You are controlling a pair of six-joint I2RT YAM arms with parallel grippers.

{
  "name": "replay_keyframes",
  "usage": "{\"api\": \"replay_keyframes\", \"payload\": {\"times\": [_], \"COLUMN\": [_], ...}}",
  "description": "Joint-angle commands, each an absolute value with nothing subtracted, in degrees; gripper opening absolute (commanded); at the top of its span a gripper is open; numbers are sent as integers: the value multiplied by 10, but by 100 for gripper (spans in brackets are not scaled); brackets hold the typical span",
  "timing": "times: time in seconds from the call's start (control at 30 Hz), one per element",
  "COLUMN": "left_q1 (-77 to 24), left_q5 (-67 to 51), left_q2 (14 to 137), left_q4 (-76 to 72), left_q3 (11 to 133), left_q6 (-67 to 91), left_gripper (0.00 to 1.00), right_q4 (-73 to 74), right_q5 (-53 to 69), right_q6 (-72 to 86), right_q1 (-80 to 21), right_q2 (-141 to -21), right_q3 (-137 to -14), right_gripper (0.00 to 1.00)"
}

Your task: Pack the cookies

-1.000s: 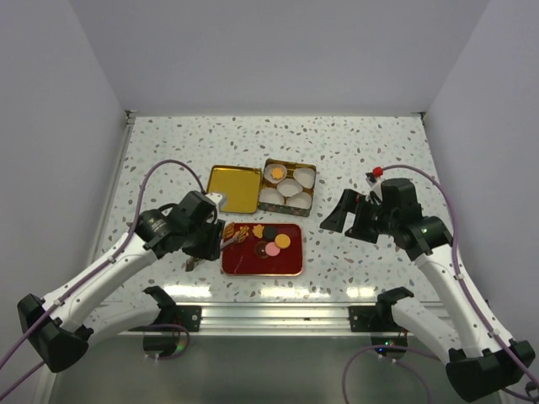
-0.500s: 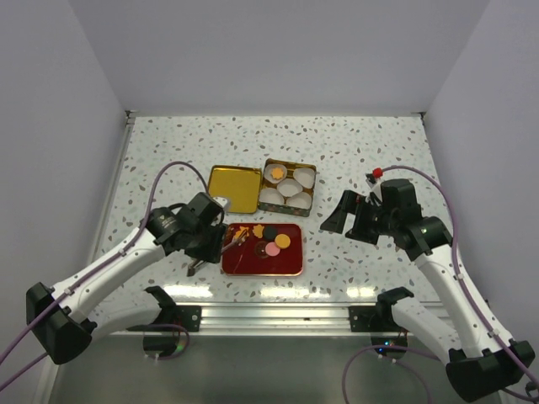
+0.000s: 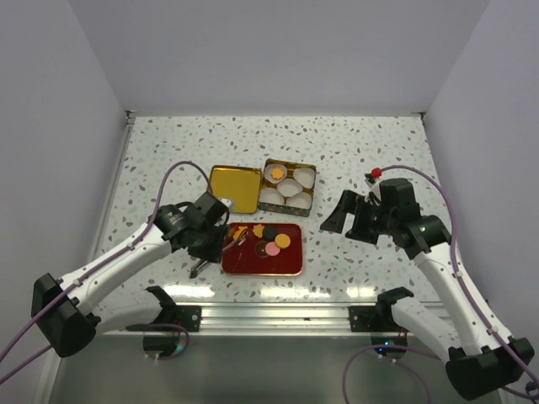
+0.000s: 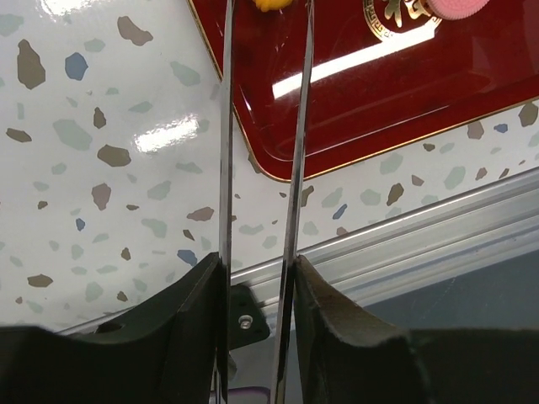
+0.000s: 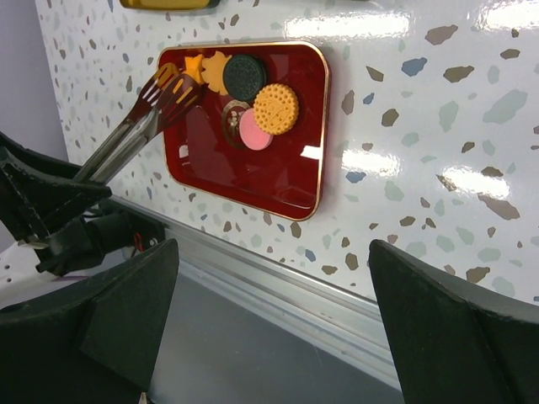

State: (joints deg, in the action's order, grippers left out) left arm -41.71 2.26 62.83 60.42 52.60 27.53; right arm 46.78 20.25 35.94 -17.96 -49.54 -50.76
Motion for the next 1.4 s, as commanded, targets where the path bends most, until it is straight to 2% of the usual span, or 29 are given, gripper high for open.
{"api": "replay_keyframes", "payload": {"times": [0.0,0.07,0.17,0.4,1.0,1.37], "left_q1": [-419,-419,-420,-419,-417,-416], "left_q5": [30,26,28,41,-36,-28], "left_q2": [637,643,655,681,961,1072], "left_q4": [585,589,615,639,424,409], "left_q3": [552,590,656,823,961,1026], "left_q6": [279,276,269,244,216,211], "left_gripper": [28,14,0,0,0,0], "right_q4": [481,487,498,506,515,555], "right_q5": [192,190,185,180,164,120], "right_q6": [347,343,338,345,344,297], "right_q1": [-180,-180,-180,-180,-180,-180], "right_q2": [-493,-491,-488,-465,-486,-509], "right_q3": [-519,-522,-528,-516,-531,-579], "right_gripper": [99,99,99,99,99,99]}}
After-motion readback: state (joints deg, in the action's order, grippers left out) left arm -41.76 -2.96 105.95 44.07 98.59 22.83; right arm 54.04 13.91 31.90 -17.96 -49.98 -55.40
